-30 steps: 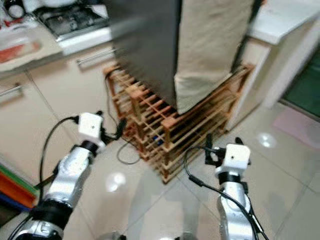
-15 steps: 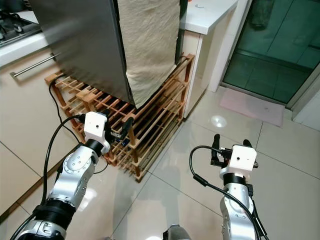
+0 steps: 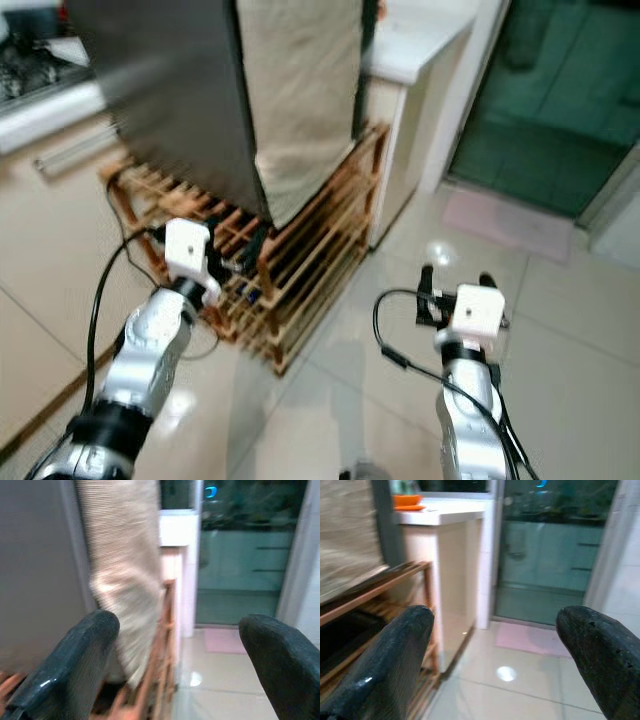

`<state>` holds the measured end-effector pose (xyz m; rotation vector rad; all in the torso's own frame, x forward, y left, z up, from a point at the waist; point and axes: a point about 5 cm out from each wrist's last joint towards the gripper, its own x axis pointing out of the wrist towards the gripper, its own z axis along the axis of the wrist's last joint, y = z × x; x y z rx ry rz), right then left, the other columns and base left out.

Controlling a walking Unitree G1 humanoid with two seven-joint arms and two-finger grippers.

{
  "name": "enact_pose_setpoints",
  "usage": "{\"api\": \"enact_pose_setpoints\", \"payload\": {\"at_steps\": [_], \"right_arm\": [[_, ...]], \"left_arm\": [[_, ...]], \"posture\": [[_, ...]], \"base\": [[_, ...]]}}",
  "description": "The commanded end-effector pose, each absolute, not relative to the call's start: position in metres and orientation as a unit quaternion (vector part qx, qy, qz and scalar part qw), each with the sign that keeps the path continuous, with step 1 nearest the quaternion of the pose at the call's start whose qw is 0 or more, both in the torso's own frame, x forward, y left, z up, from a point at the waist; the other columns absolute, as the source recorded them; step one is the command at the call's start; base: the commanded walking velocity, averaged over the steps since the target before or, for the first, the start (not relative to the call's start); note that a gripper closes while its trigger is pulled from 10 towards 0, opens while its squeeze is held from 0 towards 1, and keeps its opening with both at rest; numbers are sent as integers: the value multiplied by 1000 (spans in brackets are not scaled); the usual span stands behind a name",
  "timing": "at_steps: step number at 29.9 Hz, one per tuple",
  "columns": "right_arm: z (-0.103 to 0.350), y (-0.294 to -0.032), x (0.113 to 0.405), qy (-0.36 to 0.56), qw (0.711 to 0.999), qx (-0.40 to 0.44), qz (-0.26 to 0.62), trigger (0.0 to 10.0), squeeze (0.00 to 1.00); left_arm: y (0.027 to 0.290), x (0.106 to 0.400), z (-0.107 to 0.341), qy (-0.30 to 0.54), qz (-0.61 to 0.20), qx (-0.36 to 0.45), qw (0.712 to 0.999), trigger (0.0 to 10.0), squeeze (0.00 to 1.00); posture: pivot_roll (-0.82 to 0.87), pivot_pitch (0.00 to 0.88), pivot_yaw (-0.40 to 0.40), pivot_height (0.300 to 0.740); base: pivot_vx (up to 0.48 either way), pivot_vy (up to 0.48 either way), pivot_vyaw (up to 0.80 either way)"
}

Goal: Restocking fridge

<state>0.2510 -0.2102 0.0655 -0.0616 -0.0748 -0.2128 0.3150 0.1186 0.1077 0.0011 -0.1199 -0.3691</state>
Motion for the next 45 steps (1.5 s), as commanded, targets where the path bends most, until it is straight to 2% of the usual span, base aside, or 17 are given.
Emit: {"api": "enact_pose_setpoints", "payload": {"at_steps": [1, 12, 18, 32, 37, 40, 42, 44, 45], "right_arm": [[67, -211, 252, -40, 993, -35, -104, 10000, 0], [69, -211, 251, -44, 994, -41, -96, 10000, 0], [70, -210, 252, -47, 994, -38, -96, 10000, 0], [71, -203, 246, -51, 994, -29, -97, 10000, 0], [73, -201, 242, -54, 993, -27, -99, 10000, 0], [81, -201, 241, -70, 992, -25, -105, 10000, 0], [91, -199, 235, -85, 990, -28, -105, 10000, 0], [99, -193, 227, -96, 991, -39, -90, 10000, 0], [99, -193, 227, -96, 991, -39, -90, 10000, 0]], "left_arm": [[119, 314, 109, -62, -182, -5, 981, 10000, 0], [127, 330, 131, -72, -129, -21, 989, 10000, 0], [101, 349, 162, -81, -175, -20, 981, 10000, 0], [70, 367, 170, -52, -215, 8, 975, 10000, 0], [87, 363, 164, -53, -202, 2, 978, 10000, 0], [112, 342, 146, -63, -217, 14, 974, 10000, 0], [138, 322, 125, -54, -208, 36, 976, 10000, 0], [154, 304, 109, -37, -200, 45, 978, 10000, 0], [154, 304, 109, -37, -200, 45, 978, 10000, 0]], "posture": [[-33, 11, 34, 710], [-34, 20, 32, 710], [-38, 32, 46, 710], [-65, 59, 72, 710], [-73, 55, 85, 710], [-72, 52, 86, 710], [-49, 52, 79, 710], [-42, 53, 79, 710], [-42, 53, 79, 710]], "base": [[469, 0, 0], [0, 0, 0], [0, 0, 0], [0, 0, 0], [0, 0, 0], [0, 0, 0], [0, 0, 0], [0, 0, 0], [0, 0, 0]]}}
